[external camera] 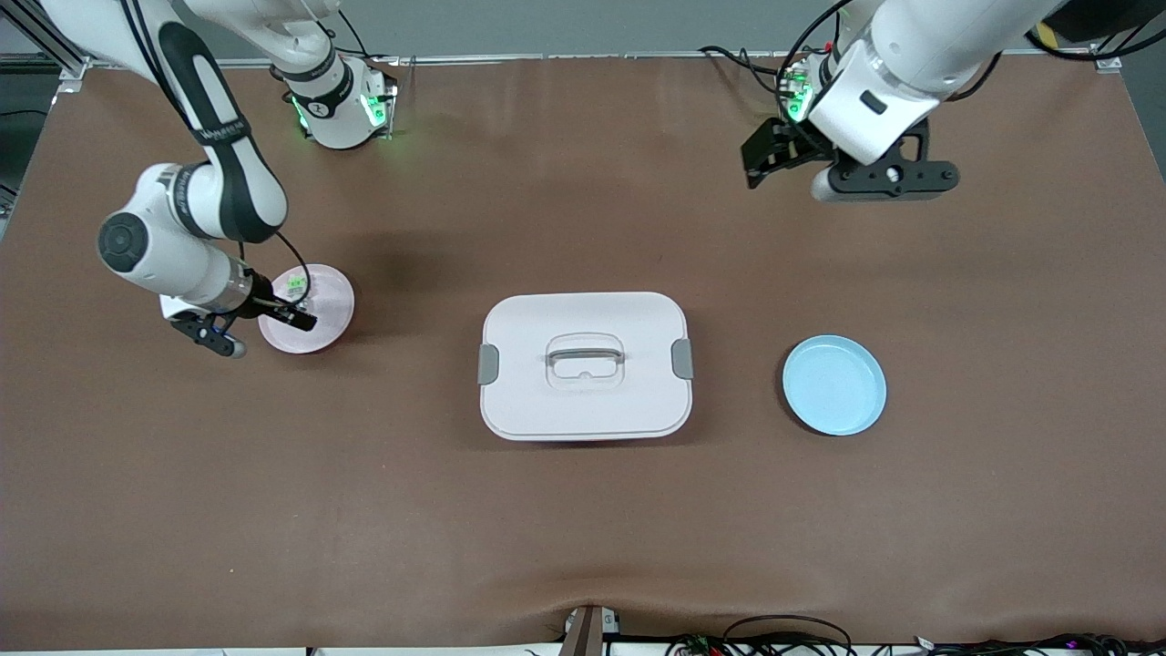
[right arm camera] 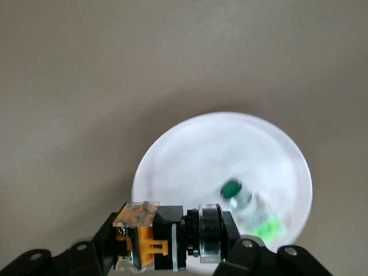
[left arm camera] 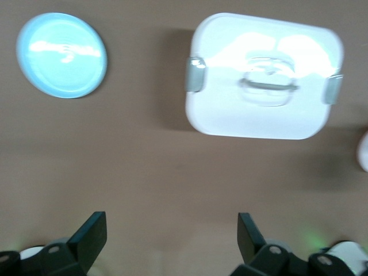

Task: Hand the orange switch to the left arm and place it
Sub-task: 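Grasp the orange switch with the right gripper and lift it, then carry the switch over the box while the left gripper reaches toward it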

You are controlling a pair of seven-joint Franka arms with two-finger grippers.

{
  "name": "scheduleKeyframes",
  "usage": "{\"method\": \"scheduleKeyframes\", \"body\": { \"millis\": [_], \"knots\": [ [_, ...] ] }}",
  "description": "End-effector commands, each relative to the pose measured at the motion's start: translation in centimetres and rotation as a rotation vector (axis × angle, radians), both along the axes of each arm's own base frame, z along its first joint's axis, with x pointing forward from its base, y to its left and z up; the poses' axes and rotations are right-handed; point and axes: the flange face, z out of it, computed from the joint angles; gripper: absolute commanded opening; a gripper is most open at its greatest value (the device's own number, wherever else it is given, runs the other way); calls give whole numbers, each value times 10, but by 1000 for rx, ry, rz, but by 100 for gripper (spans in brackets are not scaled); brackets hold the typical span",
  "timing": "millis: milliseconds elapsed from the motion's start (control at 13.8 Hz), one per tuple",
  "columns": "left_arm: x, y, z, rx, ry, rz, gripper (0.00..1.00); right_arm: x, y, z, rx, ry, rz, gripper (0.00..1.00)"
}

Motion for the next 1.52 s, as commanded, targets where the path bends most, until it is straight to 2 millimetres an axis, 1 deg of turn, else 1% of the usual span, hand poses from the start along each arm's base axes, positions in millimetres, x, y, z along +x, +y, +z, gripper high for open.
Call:
{"method": "scheduleKeyframes", "body": {
  "millis": [0,144,217,289,433,506,578,650,722,795,867,939,1084,1156,1300,1445],
  "knots": [
    [7,-32,-3,-113,20,41,100,4,39,43,86,44,-165,0],
    [8,-62,-10,-168,6,64,100,11,70,72,226,110,-339,0],
    [10,-72,-14,-193,-5,72,100,14,90,84,259,130,-386,0],
    [15,-77,-16,-219,-19,79,100,19,114,97,266,136,-432,0],
    [21,-91,-22,-302,-20,88,100,23,173,125,265,146,-533,0],
    [26,-94,-23,-344,-26,106,100,25,201,139,297,168,-603,0],
    [22,-110,-23,-380,-35,100,100,28,223,149,335,198,-665,0],
    [19,-120,-22,-404,-56,98,100,31,236,162,361,214,-717,0],
    [20,-125,-26,-413,-64,100,100,32,248,174,385,227,-756,0],
    [23,-127,-34,-413,-55,99,100,35,261,183,402,245,-791,0],
    [22,-128,-36,-412,-57,88,100,39,276,186,408,271,-829,0],
    [21,-128,-42,-406,-55,71,100,46,288,188,403,295,-881,0],
    [21,-128,-44,-405,-56,63,100,58,327,189,388,328,-934,0],
    [20,-129,-45,-406,-53,61,100,65,341,189,385,333,-954,0],
    [22,-129,-46,-426,-48,71,100,79,356,187,387,341,-986,0],
    [31,-128,-55,-444,-61,74,100,87,364,189,396,357,-1025,0]
  ]
}}
